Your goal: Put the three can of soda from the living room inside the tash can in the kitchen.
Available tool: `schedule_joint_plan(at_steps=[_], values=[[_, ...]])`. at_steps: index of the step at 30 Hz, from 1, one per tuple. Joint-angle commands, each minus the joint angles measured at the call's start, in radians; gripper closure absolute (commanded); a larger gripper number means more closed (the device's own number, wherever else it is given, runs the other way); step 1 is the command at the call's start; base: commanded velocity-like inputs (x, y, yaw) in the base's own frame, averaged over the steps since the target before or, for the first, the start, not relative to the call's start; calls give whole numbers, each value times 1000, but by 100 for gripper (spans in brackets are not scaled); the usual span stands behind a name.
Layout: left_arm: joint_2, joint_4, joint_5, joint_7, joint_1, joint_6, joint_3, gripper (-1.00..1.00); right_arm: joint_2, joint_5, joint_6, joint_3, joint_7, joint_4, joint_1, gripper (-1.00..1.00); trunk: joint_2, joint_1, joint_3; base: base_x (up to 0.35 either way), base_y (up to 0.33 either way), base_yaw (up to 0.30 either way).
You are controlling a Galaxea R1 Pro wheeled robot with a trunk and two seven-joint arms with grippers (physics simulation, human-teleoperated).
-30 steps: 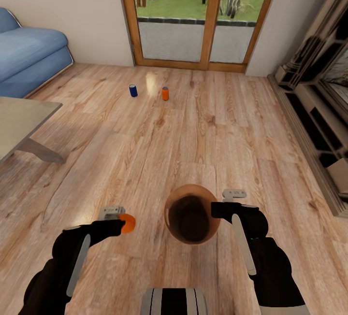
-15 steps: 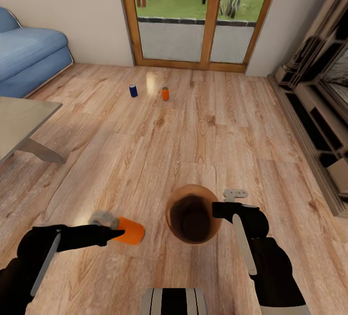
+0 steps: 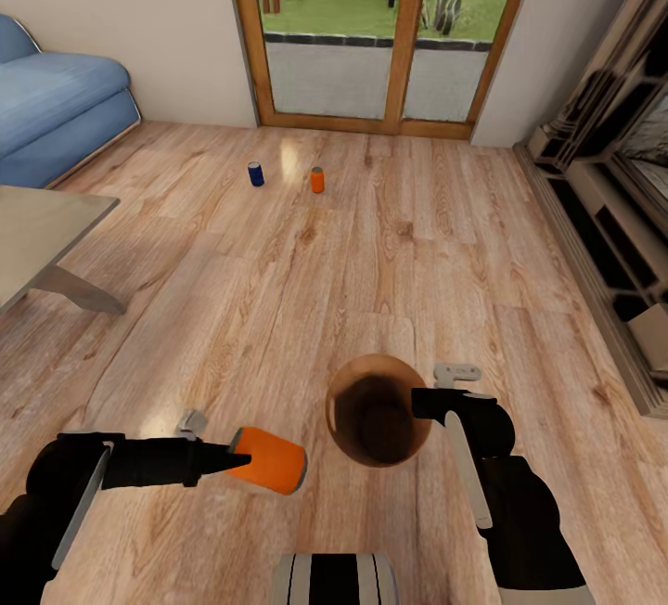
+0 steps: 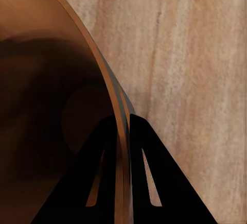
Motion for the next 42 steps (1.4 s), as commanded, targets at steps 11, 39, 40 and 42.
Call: schedule_joint_plan(at_steps=[11,39,40,42], values=[[-191,-19,-2,-10,-3,0,-3,100,0,-12,0,4,4,0,0,100,0,0,0,0,0,0],[-281,-21,88,-7,-7,0,2,100,-2,-12,0,5,5,1,0,100,0,0,0,0,0,0],[-281,-21,87,-6,-7,0,2,100,-2,-12,0,5,5,1,0,100,0,0,0,0,0,0],[-283,-20,84,-1,-8,0,2,100,-3,-12,0,5,6,1,0,100,0,0,0,0,0,0]])
